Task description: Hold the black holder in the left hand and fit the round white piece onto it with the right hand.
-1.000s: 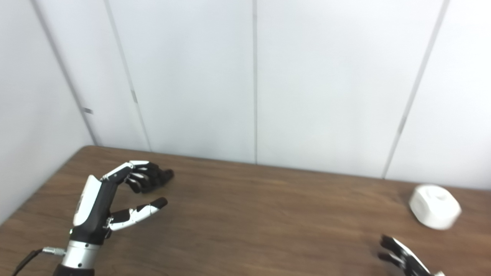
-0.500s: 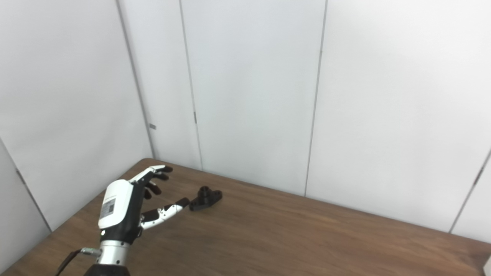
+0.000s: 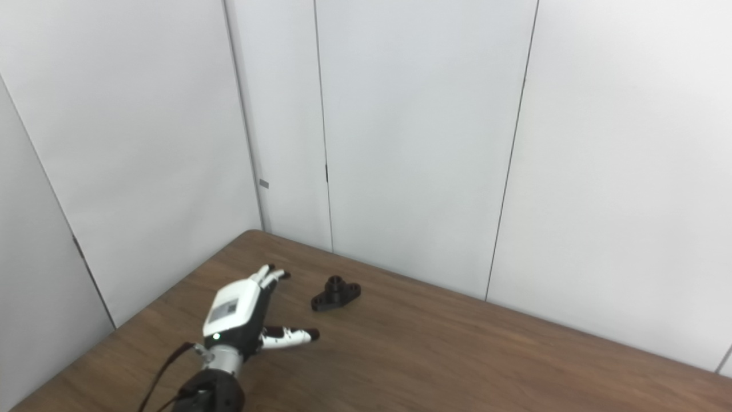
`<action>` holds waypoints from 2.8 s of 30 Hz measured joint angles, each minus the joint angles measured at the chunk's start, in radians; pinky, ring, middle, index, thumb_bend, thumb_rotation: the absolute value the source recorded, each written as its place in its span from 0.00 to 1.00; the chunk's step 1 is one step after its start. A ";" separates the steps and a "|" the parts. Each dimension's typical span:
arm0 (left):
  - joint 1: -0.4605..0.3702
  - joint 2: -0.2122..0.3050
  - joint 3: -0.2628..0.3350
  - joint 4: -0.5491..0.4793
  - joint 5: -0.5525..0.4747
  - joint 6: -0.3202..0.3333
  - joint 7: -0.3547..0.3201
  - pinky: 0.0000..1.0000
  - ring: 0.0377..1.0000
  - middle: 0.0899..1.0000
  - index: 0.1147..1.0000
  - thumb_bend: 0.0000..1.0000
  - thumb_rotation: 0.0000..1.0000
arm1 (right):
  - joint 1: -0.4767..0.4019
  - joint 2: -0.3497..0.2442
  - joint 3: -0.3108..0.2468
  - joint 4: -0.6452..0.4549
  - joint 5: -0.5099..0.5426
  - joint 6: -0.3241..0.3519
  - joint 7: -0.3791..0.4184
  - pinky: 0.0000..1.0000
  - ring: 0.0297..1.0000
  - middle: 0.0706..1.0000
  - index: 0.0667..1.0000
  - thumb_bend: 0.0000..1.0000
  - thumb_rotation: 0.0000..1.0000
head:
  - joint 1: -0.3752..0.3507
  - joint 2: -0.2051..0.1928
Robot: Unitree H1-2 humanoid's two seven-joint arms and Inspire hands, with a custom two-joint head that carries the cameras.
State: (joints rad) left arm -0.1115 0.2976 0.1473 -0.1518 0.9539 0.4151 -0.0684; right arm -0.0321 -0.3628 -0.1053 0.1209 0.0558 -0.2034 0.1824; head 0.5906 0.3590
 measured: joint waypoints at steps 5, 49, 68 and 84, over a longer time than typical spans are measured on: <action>-0.028 0.011 -0.062 0.104 0.004 0.024 0.021 1.00 1.00 1.00 0.89 1.00 0.53 | 0.002 -0.001 -0.003 -0.001 -0.001 0.001 0.000 0.66 0.82 0.88 0.91 0.95 0.72 | -0.011 0.000; -0.348 0.053 -0.215 0.740 -0.240 -0.014 0.475 1.00 1.00 0.99 0.71 0.92 0.30 | 0.152 -0.002 -0.019 -0.140 0.013 0.003 -0.041 0.69 0.83 0.88 0.90 0.92 0.69 | -0.104 0.021; -0.376 0.045 -0.258 0.795 -0.253 -0.027 0.619 0.95 0.92 0.86 0.42 0.52 0.05 | 0.155 -0.002 -0.017 -0.143 0.013 0.001 -0.043 0.68 0.83 0.89 0.90 0.95 0.72 | -0.127 0.032; -0.332 0.077 -0.310 0.687 -0.246 -0.012 0.538 0.99 0.93 0.86 0.42 0.52 0.05 | 0.156 0.010 -0.018 -0.153 0.011 0.011 -0.053 0.69 0.83 0.87 0.88 0.93 0.72 | -0.181 0.051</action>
State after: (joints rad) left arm -0.4437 0.3741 -0.1625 0.5349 0.7083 0.4027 0.4698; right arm 0.1241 -0.3524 -0.1234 -0.0323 0.0672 -0.1927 0.1292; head 0.4096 0.4096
